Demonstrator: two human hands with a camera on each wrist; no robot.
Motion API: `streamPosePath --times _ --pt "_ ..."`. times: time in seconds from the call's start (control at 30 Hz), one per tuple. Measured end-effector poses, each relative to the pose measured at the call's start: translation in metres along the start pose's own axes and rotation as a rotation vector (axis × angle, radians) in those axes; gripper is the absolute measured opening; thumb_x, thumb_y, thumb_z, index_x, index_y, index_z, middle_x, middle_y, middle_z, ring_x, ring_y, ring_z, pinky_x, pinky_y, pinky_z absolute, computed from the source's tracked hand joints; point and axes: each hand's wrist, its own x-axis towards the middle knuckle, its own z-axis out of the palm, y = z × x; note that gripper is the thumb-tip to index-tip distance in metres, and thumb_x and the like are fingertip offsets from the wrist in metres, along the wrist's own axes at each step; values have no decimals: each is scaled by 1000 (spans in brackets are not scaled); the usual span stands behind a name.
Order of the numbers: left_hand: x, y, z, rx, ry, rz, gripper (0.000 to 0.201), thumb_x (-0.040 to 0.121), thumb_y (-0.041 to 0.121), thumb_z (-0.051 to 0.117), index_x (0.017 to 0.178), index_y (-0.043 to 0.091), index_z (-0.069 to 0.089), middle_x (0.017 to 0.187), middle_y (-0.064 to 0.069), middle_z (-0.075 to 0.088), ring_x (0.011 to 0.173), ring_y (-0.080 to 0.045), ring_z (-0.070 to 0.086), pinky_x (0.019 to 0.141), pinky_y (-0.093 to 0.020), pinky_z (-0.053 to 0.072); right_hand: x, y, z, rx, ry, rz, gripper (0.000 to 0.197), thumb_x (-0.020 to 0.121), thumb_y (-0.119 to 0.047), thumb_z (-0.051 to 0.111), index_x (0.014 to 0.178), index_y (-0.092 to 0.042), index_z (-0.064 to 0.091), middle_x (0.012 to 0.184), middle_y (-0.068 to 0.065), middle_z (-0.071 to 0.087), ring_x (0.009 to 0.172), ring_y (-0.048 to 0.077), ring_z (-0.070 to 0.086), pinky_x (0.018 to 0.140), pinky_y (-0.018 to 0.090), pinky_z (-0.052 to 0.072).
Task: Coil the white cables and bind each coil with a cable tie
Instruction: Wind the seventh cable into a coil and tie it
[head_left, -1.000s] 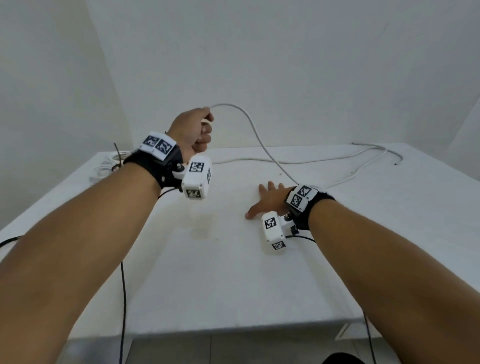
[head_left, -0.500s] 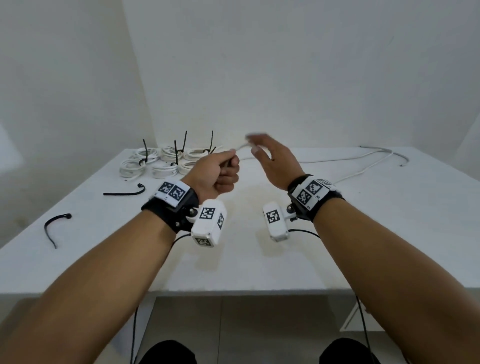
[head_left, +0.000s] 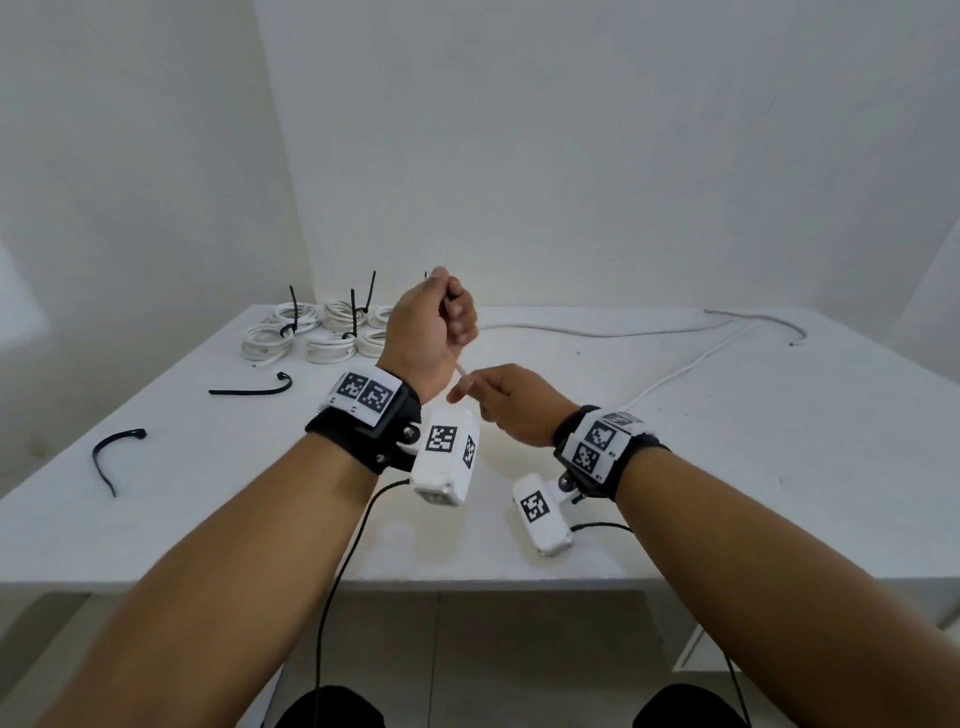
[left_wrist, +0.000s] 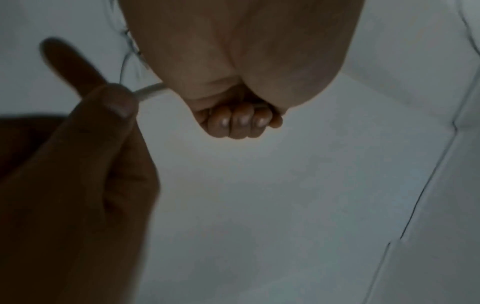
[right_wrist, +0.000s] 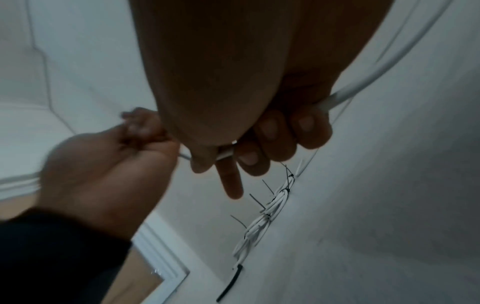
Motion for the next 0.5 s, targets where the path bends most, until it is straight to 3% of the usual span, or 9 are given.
streamPosePath --times 0.13,0.27,0.37,0.5 --pt "7 -17 -22 593 37 108 35 104 19 33 70 13 41 54 5 40 48 -12 33 49 -23 28 -6 -5 1 -251 -49 -52 39 103 -40 43 90 -10 65 67 -2 57 59 13 50 59 30 42" --pt "4 -21 -36 1106 -74 18 35 103 29 37 72 14 45 64 3 48 58 -13 44 63 -28 37 -13 -10 -10 -369 -81 -110 26 99 -33 51 104 -19 72 72 -10 61 63 3 51 66 31 49" --pt "4 -17 -44 1240 -190 -121 36 98 37 38 69 17 46 66 3 52 62 -16 47 68 -32 38 -16 -15 -25 -352 -41 -141 18 94 -29 58 97 -21 74 68 -16 58 63 1 52 63 23 44" --pt "-3 -7 -41 1420 -377 -197 43 99 30 32 64 12 48 63 -1 54 61 -19 48 65 -32 37 -14 -22 -48 -329 -5 -170 11 89 -27 67 89 -19 75 67 -15 59 62 -1 52 56 10 35"
